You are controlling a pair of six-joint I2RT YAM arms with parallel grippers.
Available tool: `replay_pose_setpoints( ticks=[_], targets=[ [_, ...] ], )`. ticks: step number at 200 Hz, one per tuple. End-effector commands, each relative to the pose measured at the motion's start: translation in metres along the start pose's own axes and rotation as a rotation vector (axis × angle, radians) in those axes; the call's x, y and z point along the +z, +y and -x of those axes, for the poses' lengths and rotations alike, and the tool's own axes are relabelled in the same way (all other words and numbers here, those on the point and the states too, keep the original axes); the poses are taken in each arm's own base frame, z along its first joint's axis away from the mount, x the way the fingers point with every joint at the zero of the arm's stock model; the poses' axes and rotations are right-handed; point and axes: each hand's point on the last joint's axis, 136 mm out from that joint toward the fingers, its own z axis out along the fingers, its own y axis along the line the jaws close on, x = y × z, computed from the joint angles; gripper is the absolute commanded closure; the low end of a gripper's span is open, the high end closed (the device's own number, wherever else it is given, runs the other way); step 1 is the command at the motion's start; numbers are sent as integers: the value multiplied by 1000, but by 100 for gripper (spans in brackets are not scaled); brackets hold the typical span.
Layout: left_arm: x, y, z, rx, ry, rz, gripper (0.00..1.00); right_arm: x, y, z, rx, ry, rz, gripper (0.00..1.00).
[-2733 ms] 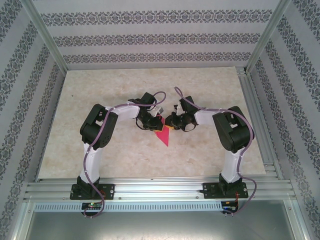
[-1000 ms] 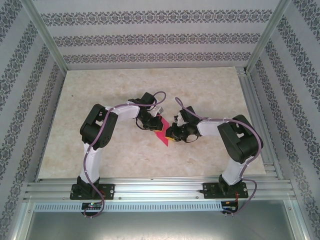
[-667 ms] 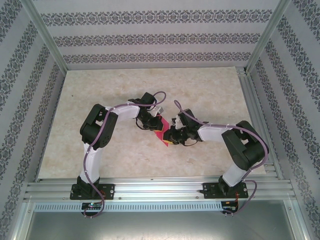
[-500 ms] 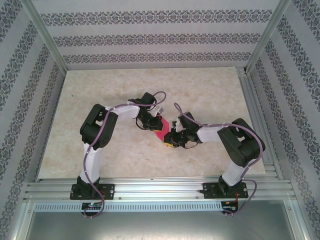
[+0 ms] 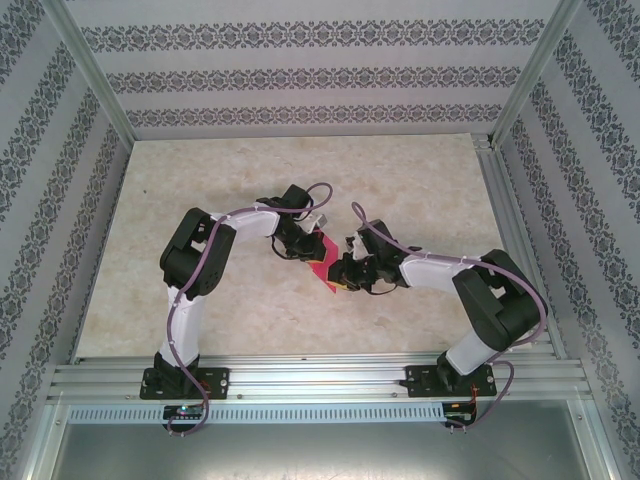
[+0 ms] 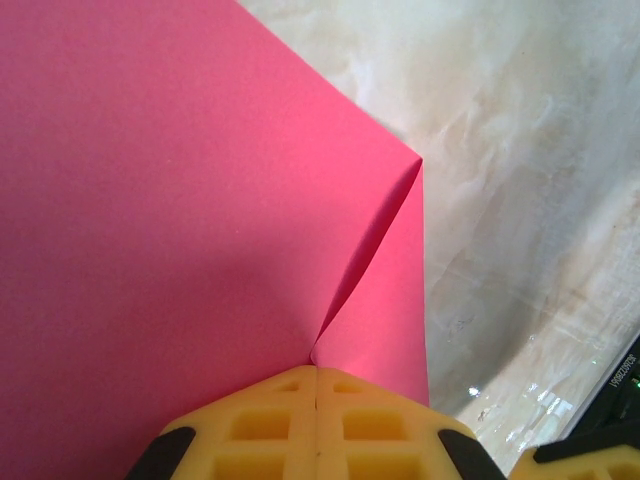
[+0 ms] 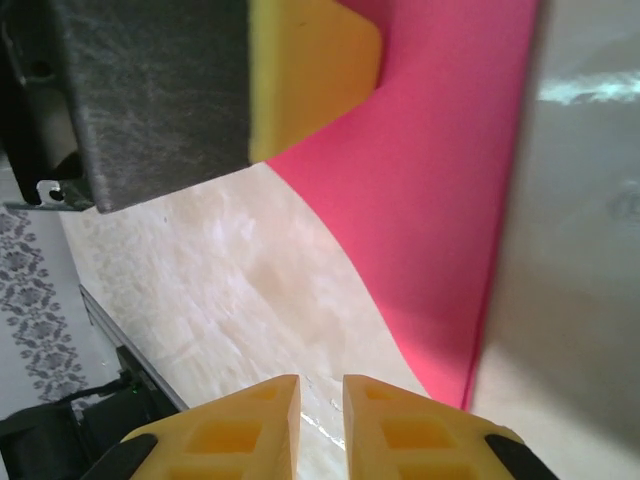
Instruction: Fold a paper plane with a square sheet of paper (pick it up from the middle)
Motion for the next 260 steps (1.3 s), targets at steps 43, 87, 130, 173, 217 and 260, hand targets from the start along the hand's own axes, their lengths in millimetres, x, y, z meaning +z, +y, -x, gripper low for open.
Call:
replay_pose_setpoints(
  ticks=[43, 87, 130, 173, 217, 260],
  targets=[
    [7, 15, -2, 4, 14, 48, 98, 18, -40, -21, 7, 93, -157, 81],
    [6, 14, -2, 8, 15, 48, 98, -25, 10, 24, -43, -40, -28, 80],
    [7, 14, 0, 10, 13, 46, 98, -30, 7, 58, -40, -78, -43, 80],
    [8, 14, 1, 9, 13, 44, 98, -4, 1, 65, -16, -52, -12, 81],
    [7, 15, -1, 11, 16, 48, 98, 19, -42, 50, 46, 17, -110, 82],
    [6, 14, -1, 11, 15, 51, 98, -5, -23, 65, -4, -38, -148, 82]
  ],
)
